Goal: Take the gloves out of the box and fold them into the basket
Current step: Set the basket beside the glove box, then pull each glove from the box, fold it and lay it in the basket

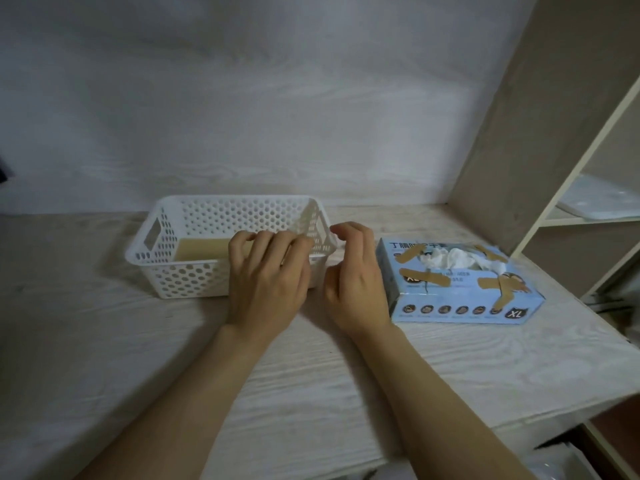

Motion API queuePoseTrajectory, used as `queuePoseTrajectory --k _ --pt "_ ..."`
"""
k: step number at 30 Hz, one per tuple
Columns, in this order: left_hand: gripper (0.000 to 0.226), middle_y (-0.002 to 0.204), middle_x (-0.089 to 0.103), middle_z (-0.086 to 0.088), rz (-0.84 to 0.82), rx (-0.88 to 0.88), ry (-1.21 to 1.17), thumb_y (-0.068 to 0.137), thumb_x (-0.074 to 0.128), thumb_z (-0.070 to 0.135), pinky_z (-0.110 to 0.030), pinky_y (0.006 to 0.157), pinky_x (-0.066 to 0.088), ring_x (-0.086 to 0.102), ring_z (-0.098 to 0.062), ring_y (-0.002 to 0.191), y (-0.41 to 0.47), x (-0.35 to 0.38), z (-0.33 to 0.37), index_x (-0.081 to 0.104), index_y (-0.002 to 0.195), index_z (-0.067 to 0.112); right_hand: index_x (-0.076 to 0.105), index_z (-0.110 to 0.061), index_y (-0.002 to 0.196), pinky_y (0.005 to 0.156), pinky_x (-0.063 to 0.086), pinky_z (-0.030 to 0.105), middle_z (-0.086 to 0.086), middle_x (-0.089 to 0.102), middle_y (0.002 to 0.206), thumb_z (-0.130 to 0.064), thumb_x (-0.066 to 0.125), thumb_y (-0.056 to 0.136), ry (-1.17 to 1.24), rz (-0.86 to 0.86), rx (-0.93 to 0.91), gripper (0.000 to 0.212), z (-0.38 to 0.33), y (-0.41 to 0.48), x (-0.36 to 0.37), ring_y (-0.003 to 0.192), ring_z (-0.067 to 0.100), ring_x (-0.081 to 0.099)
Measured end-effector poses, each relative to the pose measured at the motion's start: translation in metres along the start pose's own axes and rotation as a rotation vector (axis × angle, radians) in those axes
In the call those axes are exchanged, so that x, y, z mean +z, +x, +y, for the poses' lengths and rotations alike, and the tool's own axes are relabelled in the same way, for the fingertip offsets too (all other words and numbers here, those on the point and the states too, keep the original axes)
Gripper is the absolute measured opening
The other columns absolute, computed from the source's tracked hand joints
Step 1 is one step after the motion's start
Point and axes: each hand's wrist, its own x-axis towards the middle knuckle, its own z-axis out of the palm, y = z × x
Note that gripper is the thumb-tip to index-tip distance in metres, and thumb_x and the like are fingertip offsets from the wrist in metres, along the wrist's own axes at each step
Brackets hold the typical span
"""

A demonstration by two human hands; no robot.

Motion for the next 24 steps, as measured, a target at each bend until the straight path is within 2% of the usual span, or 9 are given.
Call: queuePoseTrajectory --k 3,5,9,12,14,17,21,24 --pt "0.014 0.098 0.068 -0.003 -0.011 0.005 -0.010 0.100 0.057 0.013 -0.048 0.095 0.043 0.062 -0.029 0.087 0.002 0.000 0.004 0.071 0.101 0.014 0.064 0.001 0.118 0.083 0.053 0.043 0.018 0.057 0.122 0.011 0.045 0.071 -0.112 0.132 -0.078 0.052 -0.007 0.001 -0.007 0.105 0.032 0.060" --pt "0.016 0.098 0.069 -0.004 -0.020 0.025 -0.017 0.099 0.057 0.017 -0.048 0.094 0.044 0.062 -0.029 0.087 0.004 0.002 0.009 0.072 0.102 0.014 0.069 -0.005 0.108 0.082 0.048 0.045 0.017 0.060 0.118 0.009 0.049 0.070 -0.266 0.213 -0.102 0.046 -0.008 0.003 -0.020 0.103 0.033 0.060" --pt "0.016 0.095 0.069 -0.004 -0.048 0.088 -0.033 0.100 0.057 0.019 -0.049 0.091 0.045 0.062 -0.029 0.085 0.002 0.007 0.010 0.071 0.099 0.012 0.070 -0.018 0.103 0.098 0.036 0.052 0.012 0.061 0.118 0.000 0.065 0.068 -0.606 0.306 0.124 0.039 0.019 0.000 -0.063 0.116 0.035 0.051" --pt "0.013 0.093 0.068 -0.004 -0.056 0.089 0.007 0.102 0.057 0.017 -0.048 0.090 0.045 0.061 -0.029 0.085 -0.002 0.010 0.009 0.070 0.101 0.012 0.065 -0.017 0.105 0.106 0.032 0.059 0.012 0.061 0.114 -0.026 0.057 0.083 -0.700 0.201 0.446 0.026 0.048 -0.006 -0.086 0.114 0.036 0.051" --pt "0.012 0.091 0.066 -0.003 -0.048 0.086 0.043 0.101 0.058 0.014 -0.047 0.086 0.045 0.060 -0.029 0.083 -0.004 0.011 0.009 0.070 0.102 0.014 0.063 -0.014 0.101 0.106 0.031 0.057 0.011 0.063 0.103 -0.037 0.045 0.088 -0.672 0.113 0.557 0.032 0.056 -0.007 -0.089 0.103 0.033 0.054" --pt "0.014 0.090 0.065 -0.002 -0.048 0.066 0.075 0.100 0.060 0.010 -0.046 0.080 0.043 0.059 -0.028 0.082 -0.006 0.010 0.007 0.071 0.106 0.015 0.065 -0.015 0.097 0.108 0.030 0.057 0.008 0.065 0.100 -0.040 0.041 0.089 -0.575 0.015 0.520 0.035 0.048 -0.004 -0.077 0.100 0.031 0.058" --pt "0.015 0.086 0.061 -0.003 -0.060 0.007 0.100 0.100 0.053 0.013 -0.047 0.080 0.040 0.056 -0.030 0.081 -0.008 0.004 0.003 0.068 0.098 0.014 0.064 -0.017 0.106 0.110 0.030 0.057 0.007 0.065 0.113 -0.037 0.048 0.095 -0.430 -0.197 0.441 0.028 0.014 0.005 -0.048 0.109 0.034 0.060" --pt "0.017 0.080 0.057 -0.005 -0.037 -0.079 0.121 0.098 0.047 0.014 -0.048 0.082 0.038 0.053 -0.031 0.079 -0.007 0.001 -0.005 0.061 0.090 0.012 0.063 -0.015 0.101 0.101 0.039 0.053 0.007 0.066 0.106 -0.034 0.052 0.096 -0.354 -0.272 0.377 0.022 -0.009 0.016 -0.031 0.099 0.034 0.061"
